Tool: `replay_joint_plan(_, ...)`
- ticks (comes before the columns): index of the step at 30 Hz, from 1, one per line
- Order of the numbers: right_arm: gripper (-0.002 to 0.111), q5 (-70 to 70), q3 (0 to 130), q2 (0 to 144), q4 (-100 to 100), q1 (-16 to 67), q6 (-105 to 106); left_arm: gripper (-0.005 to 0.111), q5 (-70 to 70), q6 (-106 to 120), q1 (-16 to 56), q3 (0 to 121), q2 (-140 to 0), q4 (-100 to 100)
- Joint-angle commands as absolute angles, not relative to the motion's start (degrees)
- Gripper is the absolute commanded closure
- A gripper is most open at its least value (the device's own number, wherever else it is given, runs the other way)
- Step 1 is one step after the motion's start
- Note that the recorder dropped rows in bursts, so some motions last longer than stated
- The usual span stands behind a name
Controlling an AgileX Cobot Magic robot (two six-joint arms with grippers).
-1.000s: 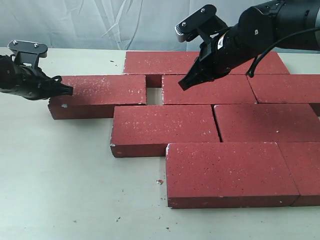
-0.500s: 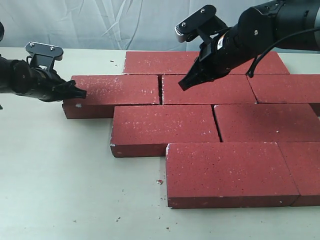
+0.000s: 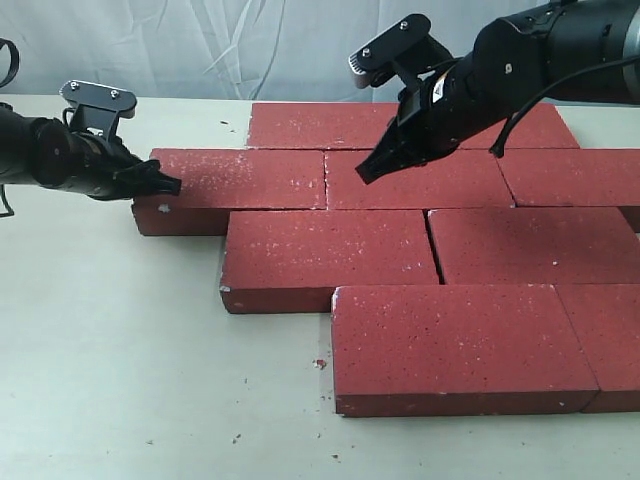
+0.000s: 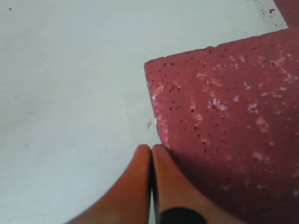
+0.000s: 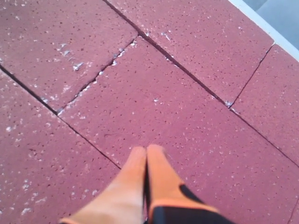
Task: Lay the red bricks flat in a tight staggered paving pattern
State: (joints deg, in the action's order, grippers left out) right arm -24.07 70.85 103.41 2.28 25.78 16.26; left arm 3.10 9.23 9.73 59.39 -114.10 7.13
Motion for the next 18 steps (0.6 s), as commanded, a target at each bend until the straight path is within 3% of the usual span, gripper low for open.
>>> replay_joint_plan(1,0.109,-23.4,70.7,103.3,2.0,25.4,16.2,0.107,2.3,9.1,10.4,59.8,-114.2,5.7)
replay_joint_plan(18,0.109,-23.3,70.7,103.3,2.0,25.4,16.2,0.107,0.8,9.1,4.3,59.9,-113.6,5.0)
